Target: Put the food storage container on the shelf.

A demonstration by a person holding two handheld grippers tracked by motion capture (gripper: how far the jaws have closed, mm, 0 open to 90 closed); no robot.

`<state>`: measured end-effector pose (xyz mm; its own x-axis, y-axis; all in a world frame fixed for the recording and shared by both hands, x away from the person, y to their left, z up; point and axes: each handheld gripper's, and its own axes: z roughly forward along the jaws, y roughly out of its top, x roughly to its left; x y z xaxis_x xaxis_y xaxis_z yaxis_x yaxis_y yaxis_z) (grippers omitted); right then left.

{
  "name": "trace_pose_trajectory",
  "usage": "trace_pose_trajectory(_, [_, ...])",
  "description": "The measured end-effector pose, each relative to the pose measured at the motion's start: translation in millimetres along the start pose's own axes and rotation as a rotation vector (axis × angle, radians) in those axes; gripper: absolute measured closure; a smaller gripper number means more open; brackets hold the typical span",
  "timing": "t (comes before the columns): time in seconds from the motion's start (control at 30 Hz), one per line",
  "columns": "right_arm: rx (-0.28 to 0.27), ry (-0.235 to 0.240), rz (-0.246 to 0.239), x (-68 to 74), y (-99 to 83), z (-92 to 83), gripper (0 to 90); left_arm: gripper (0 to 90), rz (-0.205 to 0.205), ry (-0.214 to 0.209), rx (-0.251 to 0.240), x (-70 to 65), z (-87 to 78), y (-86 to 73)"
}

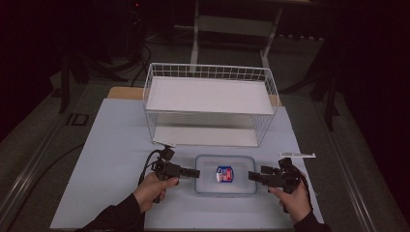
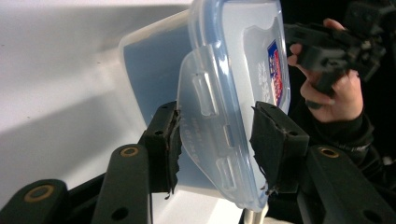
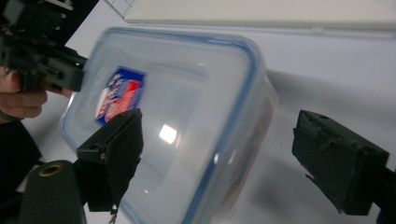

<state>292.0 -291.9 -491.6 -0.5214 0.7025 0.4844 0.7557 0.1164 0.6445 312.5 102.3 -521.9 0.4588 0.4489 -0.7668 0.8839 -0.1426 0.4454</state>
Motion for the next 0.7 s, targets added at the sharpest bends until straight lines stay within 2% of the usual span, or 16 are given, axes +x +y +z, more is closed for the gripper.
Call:
trace_pose_trajectory(0.1, [0.025,0.045,0.05,-4.7,-0.4,1.5,21.8,55.2,0.031,0.008,0.006,-4.9,-1.4,-2.1])
trace_pose_trajectory(0.2, [0.047,0.082,0.072,-6.9,-1.8,2.8,26.9,55.9,0.063,0.01,0.011,-8.2,-2.5,-4.0])
trace_pose_trajectory(0.37, [0.072,0.153,0.128,-11.8,-5.7,3.2,41.1,56.5,0.07,0.009,0.004,-8.9,-3.2,-6.2])
trace_pose_trajectory(0.47, [0.071,0.154,0.127,-11.7,-5.9,-0.2,46.9,56.5,0.073,0.009,-0.001,-8.9,-3.3,-6.9])
trace_pose_trajectory(0.53, [0.068,0.167,0.13,-13.5,-6.8,-1.1,47.5,56.5,0.08,0.013,-0.002,-9.8,-3.5,-7.7])
trace_pose_trajectory(0.6, [0.067,0.169,0.161,-13.9,-7.9,-1.6,48.2,56.5,0.087,0.016,-0.004,-11.0,-3.6,-8.4])
trace_pose_trajectory(0.7, [0.067,0.164,0.161,-12.3,-8.1,-2.3,48.4,56.6,0.09,0.02,-0.007,-12.0,-3.7,-9.2])
